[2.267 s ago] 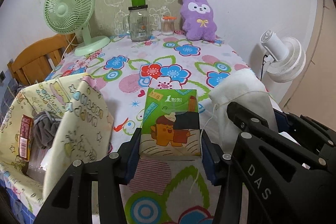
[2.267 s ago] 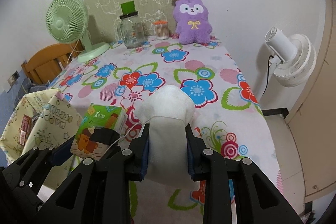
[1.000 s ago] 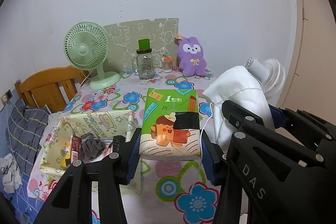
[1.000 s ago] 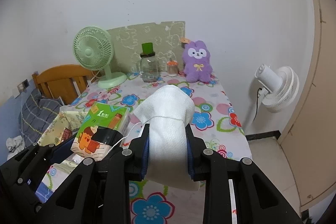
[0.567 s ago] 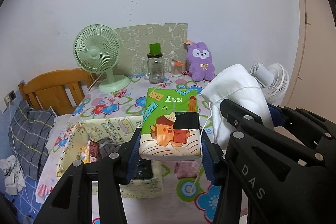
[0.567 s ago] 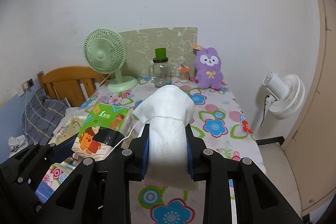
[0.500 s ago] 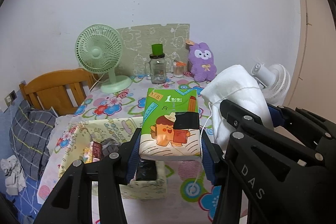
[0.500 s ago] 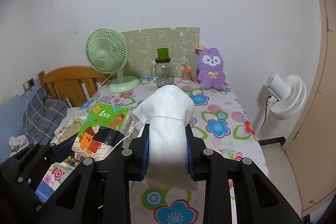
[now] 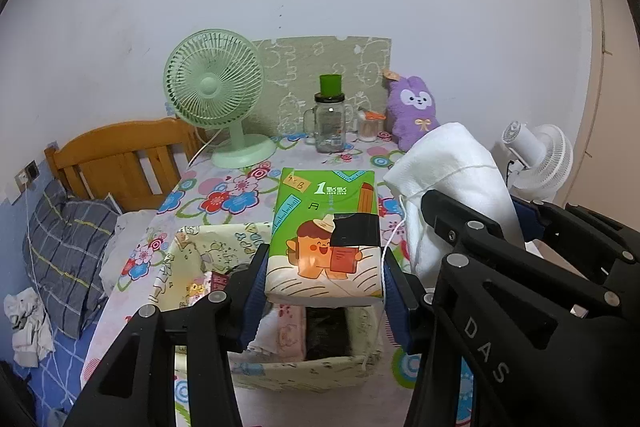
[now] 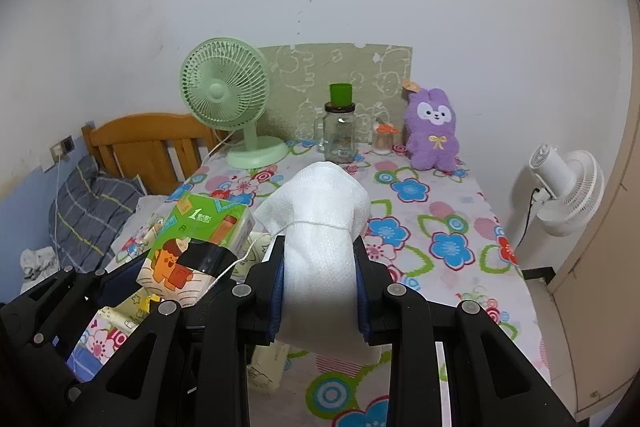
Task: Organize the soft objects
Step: 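Carry the snack box with the left tool while the right tool carries the towel over the box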
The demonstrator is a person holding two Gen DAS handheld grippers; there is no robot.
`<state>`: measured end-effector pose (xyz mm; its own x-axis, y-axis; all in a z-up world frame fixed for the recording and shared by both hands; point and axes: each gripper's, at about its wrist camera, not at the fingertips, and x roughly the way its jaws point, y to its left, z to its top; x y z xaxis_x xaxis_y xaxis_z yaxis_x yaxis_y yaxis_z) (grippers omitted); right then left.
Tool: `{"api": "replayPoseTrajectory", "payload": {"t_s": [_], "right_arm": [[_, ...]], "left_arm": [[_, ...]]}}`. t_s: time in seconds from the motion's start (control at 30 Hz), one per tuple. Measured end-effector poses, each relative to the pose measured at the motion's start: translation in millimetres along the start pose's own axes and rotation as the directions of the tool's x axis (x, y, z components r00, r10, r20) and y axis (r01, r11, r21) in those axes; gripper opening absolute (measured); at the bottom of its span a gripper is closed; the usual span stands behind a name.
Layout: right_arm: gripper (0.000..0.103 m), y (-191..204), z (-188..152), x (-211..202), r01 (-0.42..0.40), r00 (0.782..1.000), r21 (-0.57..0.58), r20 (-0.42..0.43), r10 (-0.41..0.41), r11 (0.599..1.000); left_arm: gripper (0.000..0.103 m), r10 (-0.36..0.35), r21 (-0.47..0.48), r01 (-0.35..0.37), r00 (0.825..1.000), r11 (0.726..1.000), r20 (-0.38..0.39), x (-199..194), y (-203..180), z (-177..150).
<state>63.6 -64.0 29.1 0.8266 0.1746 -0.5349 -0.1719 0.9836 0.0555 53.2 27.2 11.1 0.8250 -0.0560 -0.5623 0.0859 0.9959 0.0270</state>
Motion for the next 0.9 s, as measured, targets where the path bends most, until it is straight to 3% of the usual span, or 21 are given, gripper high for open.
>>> {"api": "replayPoseTrajectory", "payload": {"t_s": [0.9], "right_arm": [[0.032, 64.4, -7.5, 75.4, -0.099, 0.987, -0.099, -0.134, 0.085, 0.990]], "left_arm": [[0.053, 0.082, -0.079, -0.093, 0.988, 0.993, -0.132, 58.3, 69.2, -22.8]]}}
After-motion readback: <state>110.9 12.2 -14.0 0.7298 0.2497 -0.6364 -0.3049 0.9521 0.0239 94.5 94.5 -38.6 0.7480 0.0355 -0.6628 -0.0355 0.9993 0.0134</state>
